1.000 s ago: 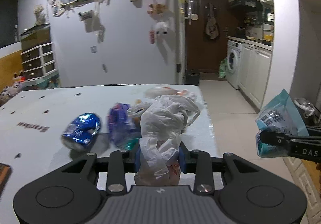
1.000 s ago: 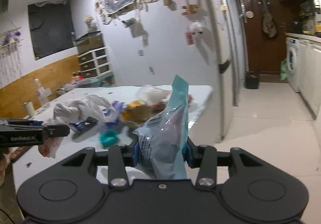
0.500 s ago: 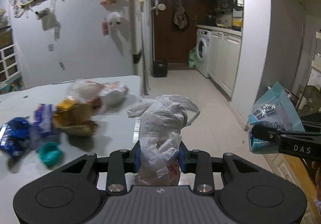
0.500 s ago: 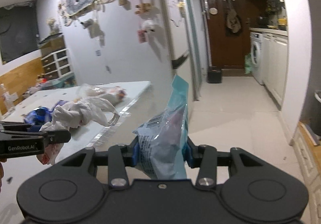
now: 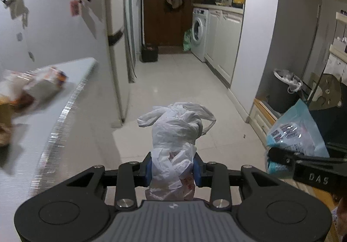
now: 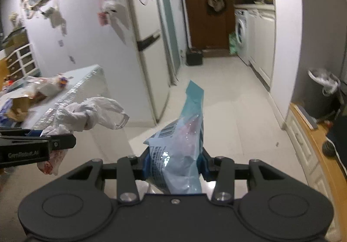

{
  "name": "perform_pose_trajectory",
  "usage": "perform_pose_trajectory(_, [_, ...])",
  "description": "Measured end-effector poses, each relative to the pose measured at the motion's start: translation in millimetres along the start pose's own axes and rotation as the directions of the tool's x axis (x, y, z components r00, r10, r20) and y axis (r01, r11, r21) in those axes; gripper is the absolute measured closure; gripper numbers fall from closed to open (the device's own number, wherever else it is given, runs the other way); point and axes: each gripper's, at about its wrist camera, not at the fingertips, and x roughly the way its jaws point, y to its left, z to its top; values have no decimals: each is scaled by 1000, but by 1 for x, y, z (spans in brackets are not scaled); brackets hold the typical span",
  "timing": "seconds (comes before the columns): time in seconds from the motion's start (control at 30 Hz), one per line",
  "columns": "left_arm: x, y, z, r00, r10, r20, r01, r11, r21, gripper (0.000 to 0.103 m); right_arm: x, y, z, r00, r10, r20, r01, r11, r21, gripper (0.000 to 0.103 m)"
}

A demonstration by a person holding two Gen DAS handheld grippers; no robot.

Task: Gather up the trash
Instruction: 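Carry the white bag and clear snack bag with both tools over the bin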

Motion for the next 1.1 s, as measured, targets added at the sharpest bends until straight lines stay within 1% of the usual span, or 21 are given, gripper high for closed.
perform_pose_trajectory(0.13, [36, -12, -7, 998, -32, -50, 32, 999, -2, 66, 27, -12, -7, 998, -24, -52, 24, 1000, 11, 59])
perform_pose_trajectory(0.23, [60, -11, -17, 995, -42, -92, 41, 999, -12, 66, 48, -20, -16, 994, -38, -102, 39, 999, 9, 59])
perform_pose_trajectory(0.47, [119, 5, -45, 976, -39, -212, 28, 998, -54, 66, 98, -33, -40, 974, -60, -217, 63, 998, 5, 59])
perform_pose_trajectory(0.6, [149, 15, -61, 960, -34, -278, 13, 997, -76, 66, 122, -37, -55, 958, -74, -277, 77, 997, 0, 58])
perform_pose_trajectory(0.8, [186, 26, -82, 928, -32, -370, -6, 995, -101, 66, 158, -40, -75, 928, -93, -362, 91, 996, -24, 58])
perform_pose_trajectory(0.93, [210, 28, -93, 904, -41, -425, -10, 993, -117, 66, 177, -39, -87, 905, -96, -415, 87, 995, -41, 58])
perform_pose_trajectory(1.1, [235, 22, -102, 880, -55, -472, -1, 993, -119, 66, 200, -37, -98, 880, -84, -468, 64, 996, -58, 57])
